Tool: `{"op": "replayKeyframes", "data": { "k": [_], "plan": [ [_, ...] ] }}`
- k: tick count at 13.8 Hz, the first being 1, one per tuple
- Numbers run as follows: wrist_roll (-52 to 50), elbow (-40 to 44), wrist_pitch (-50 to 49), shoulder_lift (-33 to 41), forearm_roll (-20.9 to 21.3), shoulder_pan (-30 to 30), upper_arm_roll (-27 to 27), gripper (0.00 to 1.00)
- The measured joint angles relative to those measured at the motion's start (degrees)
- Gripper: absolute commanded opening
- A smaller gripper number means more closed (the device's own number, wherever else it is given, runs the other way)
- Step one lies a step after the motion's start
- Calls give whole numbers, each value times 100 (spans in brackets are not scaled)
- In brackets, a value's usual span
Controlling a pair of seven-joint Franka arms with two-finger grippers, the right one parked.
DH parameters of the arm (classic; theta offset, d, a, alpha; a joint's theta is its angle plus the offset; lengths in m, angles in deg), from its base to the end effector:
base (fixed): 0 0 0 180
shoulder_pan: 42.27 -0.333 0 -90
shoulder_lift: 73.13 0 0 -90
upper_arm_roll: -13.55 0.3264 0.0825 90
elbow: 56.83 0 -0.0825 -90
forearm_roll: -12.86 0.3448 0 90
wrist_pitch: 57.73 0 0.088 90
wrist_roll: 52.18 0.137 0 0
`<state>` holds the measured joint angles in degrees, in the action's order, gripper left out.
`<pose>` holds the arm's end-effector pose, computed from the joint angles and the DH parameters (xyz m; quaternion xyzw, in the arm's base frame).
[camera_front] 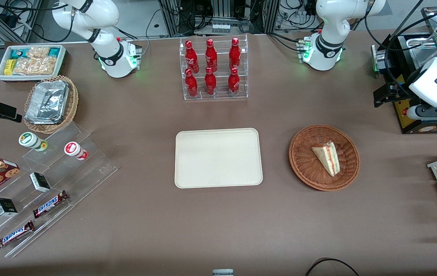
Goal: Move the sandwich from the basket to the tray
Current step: 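Move the left gripper over the wicker basket above the wrapped sandwich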
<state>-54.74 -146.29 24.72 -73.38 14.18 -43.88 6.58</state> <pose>0.4964 -0.0430 0.5963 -0.9977 0.0236 0.0624 0.0156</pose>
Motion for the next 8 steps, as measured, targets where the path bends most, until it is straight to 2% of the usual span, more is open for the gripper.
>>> {"op": "replayKeyframes", "data": {
  "k": [6,8],
  "plan": [
    [-14,-61,43,-194,0,2,-26,100],
    [-17,-327,362,-309,0,3,-37,100]
  ]
}}
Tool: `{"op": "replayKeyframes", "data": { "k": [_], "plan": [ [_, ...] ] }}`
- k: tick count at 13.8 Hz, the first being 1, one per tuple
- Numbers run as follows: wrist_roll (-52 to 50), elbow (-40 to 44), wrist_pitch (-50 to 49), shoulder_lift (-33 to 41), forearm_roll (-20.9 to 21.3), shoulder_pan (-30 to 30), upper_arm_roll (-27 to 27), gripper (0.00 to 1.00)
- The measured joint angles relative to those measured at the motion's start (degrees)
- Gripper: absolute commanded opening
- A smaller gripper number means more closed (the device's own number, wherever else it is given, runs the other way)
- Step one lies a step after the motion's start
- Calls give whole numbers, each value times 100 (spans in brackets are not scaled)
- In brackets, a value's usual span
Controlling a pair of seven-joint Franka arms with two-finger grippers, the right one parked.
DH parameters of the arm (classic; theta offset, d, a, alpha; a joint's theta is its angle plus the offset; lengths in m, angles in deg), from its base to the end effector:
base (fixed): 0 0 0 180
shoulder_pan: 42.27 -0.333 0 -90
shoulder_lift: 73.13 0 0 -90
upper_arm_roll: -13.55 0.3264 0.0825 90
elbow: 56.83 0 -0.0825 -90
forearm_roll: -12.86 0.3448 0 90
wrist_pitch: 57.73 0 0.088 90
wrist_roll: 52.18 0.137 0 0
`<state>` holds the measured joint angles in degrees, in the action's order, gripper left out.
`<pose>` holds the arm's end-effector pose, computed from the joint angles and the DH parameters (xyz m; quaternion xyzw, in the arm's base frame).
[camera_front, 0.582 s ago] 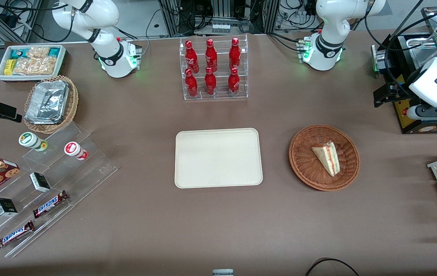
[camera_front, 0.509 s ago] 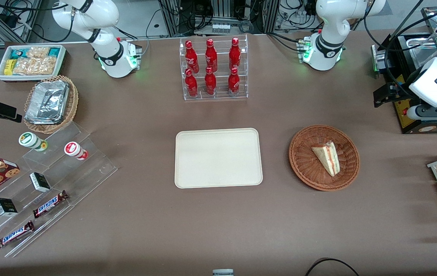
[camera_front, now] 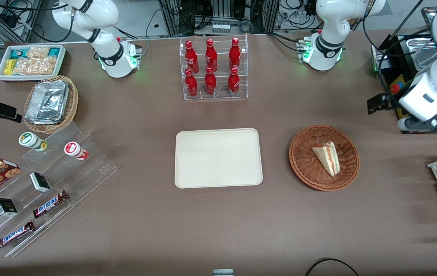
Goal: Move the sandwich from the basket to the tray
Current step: 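Move the left gripper over the wicker basket above the wrapped sandwich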
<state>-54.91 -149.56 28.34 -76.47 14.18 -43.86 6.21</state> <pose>0.5136 -0.0467 0.5497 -0.9958 0.0267 0.0861 0.0142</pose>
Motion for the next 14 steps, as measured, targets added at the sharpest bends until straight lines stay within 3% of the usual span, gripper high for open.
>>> {"op": "replayKeyframes", "data": {
  "k": [10,14],
  "plan": [
    [-87,-3363,3645,562,-7,4,-22,100],
    [-1144,-4023,4739,560,-26,10,-21,100]
  ]
}}
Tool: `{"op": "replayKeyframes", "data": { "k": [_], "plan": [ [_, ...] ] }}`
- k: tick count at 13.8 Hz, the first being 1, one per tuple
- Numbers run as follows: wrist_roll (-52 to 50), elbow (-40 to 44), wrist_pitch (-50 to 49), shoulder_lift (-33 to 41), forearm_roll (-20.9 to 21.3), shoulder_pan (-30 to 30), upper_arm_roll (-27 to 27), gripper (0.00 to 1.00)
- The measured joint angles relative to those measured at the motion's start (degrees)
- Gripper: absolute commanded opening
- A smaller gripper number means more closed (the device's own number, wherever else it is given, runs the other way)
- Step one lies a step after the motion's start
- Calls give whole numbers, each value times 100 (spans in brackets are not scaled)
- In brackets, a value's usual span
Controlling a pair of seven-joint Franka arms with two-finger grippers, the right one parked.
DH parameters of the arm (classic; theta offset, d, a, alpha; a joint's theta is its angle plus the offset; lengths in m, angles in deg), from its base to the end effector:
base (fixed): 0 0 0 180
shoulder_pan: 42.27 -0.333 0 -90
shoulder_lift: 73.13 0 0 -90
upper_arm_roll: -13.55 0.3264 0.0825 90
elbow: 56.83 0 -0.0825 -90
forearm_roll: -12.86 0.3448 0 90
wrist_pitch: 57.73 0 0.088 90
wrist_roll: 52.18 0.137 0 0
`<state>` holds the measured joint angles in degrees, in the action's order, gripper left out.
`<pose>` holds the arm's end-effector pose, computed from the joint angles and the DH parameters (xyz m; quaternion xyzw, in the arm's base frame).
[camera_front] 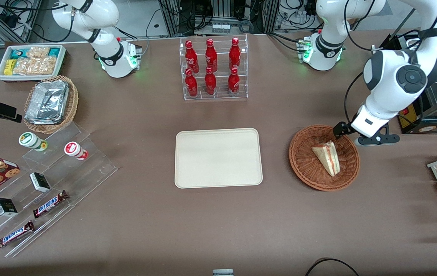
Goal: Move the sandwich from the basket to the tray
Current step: 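Move the left gripper over the wicker basket above the wrapped sandwich, then lower the left gripper and grasp the wrapped sandwich in the basket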
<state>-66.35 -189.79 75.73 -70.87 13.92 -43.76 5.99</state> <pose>0.4767 -0.0501 0.3673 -0.9976 -0.0644 -0.0252 0.0051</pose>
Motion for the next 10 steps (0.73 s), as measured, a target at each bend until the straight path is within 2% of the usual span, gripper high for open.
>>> {"op": "replayKeyframes", "data": {
  "k": [5,10],
  "plan": [
    [-2055,-192,535,-114,-9,142,-33,100],
    [-2741,-196,992,-581,-9,147,-115,100]
  ]
}}
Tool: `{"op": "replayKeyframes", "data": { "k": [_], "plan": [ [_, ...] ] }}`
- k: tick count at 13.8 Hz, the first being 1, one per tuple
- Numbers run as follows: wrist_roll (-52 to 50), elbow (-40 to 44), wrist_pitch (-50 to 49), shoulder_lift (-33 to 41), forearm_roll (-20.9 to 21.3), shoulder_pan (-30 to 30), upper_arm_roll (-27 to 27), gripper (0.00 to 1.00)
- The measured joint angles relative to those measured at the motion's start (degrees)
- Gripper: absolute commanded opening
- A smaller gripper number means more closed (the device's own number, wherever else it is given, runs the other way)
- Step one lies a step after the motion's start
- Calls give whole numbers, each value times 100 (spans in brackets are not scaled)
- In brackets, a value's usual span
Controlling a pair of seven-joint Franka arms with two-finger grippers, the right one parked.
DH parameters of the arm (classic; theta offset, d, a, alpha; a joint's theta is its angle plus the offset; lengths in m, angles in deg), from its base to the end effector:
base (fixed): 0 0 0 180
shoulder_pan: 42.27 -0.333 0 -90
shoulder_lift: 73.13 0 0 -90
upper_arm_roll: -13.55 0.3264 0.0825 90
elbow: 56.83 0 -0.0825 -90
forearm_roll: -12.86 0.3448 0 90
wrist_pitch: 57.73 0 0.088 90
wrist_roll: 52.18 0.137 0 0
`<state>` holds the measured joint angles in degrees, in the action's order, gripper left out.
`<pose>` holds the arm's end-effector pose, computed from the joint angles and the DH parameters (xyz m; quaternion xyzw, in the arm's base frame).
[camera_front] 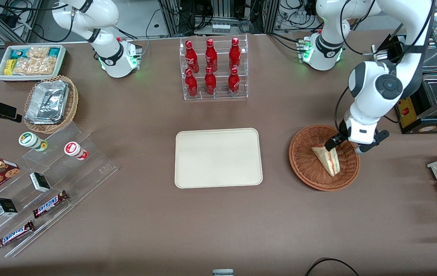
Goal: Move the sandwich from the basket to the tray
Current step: 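Lower the left gripper and grasp the wrapped sandwich in the basket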
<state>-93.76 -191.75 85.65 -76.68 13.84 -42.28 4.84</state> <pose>0.4867 -0.0742 0.3216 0.9600 0.2767 0.0394 0.0177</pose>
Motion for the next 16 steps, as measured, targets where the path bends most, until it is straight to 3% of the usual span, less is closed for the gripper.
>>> {"op": "replayKeyframes", "data": {
  "k": [6,7,8,10,11,16],
  "plan": [
    [-26,36,267,-485,0,30,-41,100],
    [-31,45,288,-557,0,34,-41,95],
    [-35,52,322,-625,0,37,-41,71],
    [-37,71,331,-717,0,39,-41,13],
    [-37,83,331,-747,0,39,-41,0],
    [-27,294,289,-779,1,40,-41,0]
  ]
}}
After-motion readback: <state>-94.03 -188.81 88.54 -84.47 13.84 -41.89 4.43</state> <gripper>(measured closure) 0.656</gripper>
